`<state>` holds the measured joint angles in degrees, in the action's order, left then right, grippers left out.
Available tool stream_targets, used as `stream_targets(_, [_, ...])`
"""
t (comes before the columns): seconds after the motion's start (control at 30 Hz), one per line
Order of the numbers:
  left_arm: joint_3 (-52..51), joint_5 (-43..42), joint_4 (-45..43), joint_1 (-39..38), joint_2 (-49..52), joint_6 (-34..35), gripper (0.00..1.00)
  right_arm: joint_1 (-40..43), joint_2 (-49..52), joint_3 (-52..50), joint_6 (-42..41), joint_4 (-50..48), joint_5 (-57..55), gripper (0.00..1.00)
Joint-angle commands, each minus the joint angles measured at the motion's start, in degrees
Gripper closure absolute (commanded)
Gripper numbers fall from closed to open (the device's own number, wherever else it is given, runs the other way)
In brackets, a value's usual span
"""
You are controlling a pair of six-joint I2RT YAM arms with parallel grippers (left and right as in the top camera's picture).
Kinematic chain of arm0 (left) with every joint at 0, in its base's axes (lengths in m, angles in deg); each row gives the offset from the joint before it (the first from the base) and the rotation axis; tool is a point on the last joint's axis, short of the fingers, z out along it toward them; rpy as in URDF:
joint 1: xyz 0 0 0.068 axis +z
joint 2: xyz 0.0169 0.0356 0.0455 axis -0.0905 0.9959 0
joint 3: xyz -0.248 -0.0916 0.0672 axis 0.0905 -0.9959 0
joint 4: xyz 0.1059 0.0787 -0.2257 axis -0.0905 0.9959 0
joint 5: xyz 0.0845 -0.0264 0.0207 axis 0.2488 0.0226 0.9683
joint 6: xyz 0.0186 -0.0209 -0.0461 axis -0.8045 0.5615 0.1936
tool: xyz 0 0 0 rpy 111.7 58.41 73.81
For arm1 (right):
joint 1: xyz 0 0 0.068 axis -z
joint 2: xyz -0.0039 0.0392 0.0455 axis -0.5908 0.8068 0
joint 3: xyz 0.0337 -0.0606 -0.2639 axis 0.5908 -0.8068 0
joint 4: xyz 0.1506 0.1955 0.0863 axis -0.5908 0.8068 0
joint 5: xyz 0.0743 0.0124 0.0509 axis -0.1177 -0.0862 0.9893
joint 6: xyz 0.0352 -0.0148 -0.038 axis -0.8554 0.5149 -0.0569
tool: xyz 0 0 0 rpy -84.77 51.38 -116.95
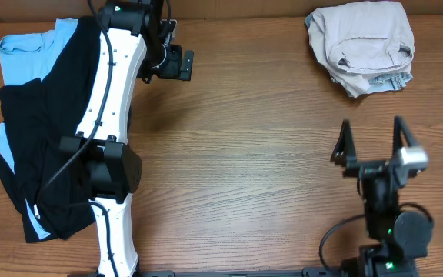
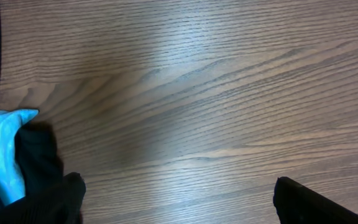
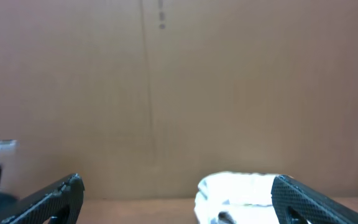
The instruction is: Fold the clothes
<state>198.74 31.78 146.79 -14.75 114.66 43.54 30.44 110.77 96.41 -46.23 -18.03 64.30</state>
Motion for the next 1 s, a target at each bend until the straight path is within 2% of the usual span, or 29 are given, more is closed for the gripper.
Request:
stream_targets(0.0, [0.7, 0.4, -0.1, -0.3, 0.6, 0.6, 0.0, -0.5, -5.0, -5.5, 0.0, -1.7, 2.0, 0.0])
stream_targets(0.27, [0.7, 0.4, -0.1, -0.3, 0.6, 0.6, 0.0, -0.6, -14.3, -14.2, 0.0, -1.8, 4.3, 0.0])
stream_targets(0.53, [0.7, 0.4, -0.1, -0.3, 0.6, 0.6, 0.0, -1.7, -22.7, -14.1, 0.0, 13.6, 4.3, 0.0])
stream_targets(0.8, [0.7, 0.4, -0.1, -0.3, 0.6, 0.6, 0.0, -1.7, -22.5, -14.1, 0.0, 25.2, 4.3, 0.0])
stream_targets(0.97, [0.6, 0.4, -0.1, -0.3, 0.6, 0.6, 0.0, -1.7, -22.5, -14.1, 0.0, 25.0, 3.7, 0.0])
